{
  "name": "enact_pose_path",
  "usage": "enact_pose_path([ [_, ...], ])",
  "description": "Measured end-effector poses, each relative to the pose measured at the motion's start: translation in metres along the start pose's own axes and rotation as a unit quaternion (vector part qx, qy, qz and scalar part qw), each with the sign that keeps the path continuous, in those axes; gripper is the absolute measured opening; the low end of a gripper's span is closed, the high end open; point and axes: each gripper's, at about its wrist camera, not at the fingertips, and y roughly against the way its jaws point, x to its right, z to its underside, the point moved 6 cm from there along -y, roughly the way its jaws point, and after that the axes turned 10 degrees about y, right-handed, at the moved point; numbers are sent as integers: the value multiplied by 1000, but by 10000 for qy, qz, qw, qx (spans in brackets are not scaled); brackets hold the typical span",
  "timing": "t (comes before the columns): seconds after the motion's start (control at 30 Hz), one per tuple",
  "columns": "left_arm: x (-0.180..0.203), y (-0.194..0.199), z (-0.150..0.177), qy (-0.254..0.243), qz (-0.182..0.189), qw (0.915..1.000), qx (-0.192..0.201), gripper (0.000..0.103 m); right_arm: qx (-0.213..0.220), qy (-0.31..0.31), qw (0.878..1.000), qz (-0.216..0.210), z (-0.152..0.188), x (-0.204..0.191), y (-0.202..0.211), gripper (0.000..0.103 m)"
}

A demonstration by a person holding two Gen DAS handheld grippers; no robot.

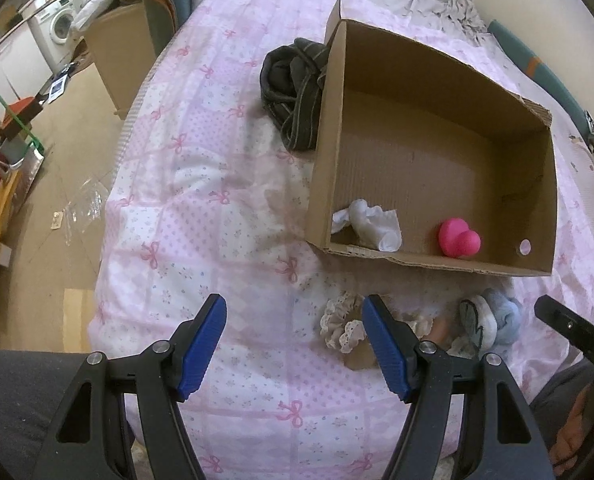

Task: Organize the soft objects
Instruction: 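Grasp the light-blue plush with the right tool while the left tool moves back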

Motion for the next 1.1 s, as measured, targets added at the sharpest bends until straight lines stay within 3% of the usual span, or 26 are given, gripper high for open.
enact_pose_path([
  [0.3, -1, 0, -1, 60, 52, 10000, -19, 68, -55, -624, 9980, 23, 2, 30, -2, 77],
  [0.43, -2, -2, -1, 93, 73, 9999, -72, 68, -347, -947, 9949, 12, 8, 41, -16, 77],
  [0.67, -2, -5, -1, 130, 81, 9998, -120, 68, -989, -794, 9919, 45, 18, 32, -53, 78],
  [0.77, -1, -6, -1, 112, 57, 9999, -116, 68, -1218, -624, 9906, 24, 19, 25, -69, 93],
  [0.9, -1, -7, 0, 77, 32, 9999, -106, 68, -1416, -493, 9886, 132, 24, 22, -88, 94],
  [0.93, 0, -8, 0, 72, 24, 9999, -112, 68, -1397, -427, 9892, 129, 23, 21, -89, 91],
  [1.0, -1, -9, 0, 78, 28, 9999, -135, 68, -1398, -204, 9900, 22, 20, 13, -92, 65],
  [1.03, -1, -9, 1, 85, 31, 9999, -145, 68, -1400, -78, 9901, -78, 19, 6, -91, 43],
  [1.07, -2, -9, 1, 94, 33, 9998, -156, 68, -1368, 56, 9905, -111, 18, 1, -89, 33],
  [1.1, -3, -9, 1, 102, 33, 9998, -159, 68, -1305, 231, 9911, -71, 17, -4, -86, 30],
])
